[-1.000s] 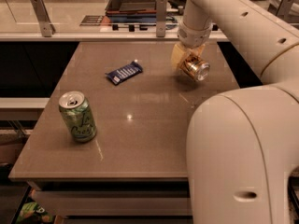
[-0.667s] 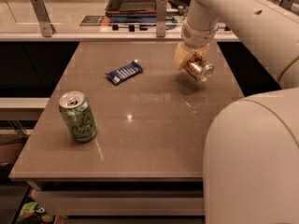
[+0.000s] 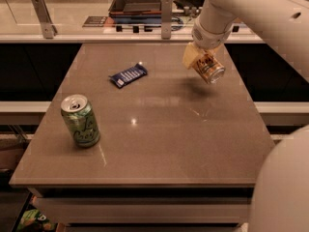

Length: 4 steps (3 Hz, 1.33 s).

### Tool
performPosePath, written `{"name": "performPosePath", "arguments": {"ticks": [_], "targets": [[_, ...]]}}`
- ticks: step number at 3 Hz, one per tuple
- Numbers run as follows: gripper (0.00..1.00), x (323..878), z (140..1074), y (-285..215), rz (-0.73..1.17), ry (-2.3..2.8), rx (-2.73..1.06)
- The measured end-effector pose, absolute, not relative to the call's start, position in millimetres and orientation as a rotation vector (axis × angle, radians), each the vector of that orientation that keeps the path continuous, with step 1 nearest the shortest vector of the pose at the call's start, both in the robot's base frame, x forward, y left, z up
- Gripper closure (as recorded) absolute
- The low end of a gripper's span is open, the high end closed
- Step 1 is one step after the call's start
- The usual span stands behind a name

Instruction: Place orange can upright

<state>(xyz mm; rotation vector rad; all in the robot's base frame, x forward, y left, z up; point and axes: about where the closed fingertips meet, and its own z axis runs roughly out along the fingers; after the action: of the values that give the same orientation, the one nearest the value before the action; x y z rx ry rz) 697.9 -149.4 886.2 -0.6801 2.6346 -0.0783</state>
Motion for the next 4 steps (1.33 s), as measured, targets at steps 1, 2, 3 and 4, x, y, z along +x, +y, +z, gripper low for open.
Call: {"name": "performPosePath", "arguments": {"ticks": [1, 2, 3, 4], "targets": [[1.0, 707.3, 905.1, -154.0, -0.086, 2.497, -0.681], [1.0, 716.8, 924.7, -163.6, -0.077, 2.355, -0.683], [1.0, 721.3, 943.0, -173.5, -0.043, 2.229, -0.689], [1.0, 721.9, 955.9, -180.0, 0.002, 2.112, -0.702]]}}
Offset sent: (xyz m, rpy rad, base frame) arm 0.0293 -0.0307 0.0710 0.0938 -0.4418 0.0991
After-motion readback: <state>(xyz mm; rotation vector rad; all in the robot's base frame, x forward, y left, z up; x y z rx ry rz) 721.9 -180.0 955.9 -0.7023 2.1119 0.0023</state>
